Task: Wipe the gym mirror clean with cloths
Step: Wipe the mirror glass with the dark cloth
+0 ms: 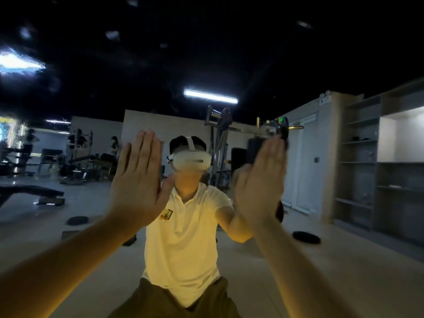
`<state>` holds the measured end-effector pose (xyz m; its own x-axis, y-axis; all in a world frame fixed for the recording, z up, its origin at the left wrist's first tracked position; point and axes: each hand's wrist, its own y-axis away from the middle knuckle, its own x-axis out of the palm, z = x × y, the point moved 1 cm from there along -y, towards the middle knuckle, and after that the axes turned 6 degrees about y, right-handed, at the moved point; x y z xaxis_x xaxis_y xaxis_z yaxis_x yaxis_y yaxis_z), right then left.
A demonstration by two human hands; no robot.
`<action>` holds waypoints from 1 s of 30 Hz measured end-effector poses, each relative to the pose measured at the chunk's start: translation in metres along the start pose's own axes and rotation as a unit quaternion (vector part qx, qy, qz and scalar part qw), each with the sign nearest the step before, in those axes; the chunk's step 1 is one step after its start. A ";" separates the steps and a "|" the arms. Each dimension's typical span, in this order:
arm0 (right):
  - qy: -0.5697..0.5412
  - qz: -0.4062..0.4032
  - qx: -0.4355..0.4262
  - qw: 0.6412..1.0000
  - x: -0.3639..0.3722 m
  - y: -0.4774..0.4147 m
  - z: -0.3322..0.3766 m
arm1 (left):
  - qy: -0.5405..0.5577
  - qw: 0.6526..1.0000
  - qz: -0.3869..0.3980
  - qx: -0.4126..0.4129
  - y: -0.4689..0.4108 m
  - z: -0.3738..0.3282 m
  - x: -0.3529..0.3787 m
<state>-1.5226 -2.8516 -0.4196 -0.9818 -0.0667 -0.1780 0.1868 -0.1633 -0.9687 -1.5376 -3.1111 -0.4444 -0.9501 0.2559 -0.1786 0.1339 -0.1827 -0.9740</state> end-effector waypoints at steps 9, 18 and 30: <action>0.042 0.040 -0.363 0.930 0.005 0.072 0.039 | 0.002 1.000 -0.005 0.024 0.002 0.000 -0.007; 0.032 0.060 -0.008 0.998 -0.021 0.023 -0.131 | 0.008 1.000 0.003 0.008 0.002 -0.009 -0.012; -0.094 0.076 -0.220 0.968 0.004 0.128 0.056 | 0.048 0.998 0.028 0.001 0.020 -0.019 -0.027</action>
<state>-1.5008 -2.9283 -0.5346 -0.9125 -0.2420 -0.3299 0.2546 0.2953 -0.9209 -1.5038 -3.1035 -0.4614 -0.9096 0.3358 -0.2447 0.1850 -0.2001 -0.9622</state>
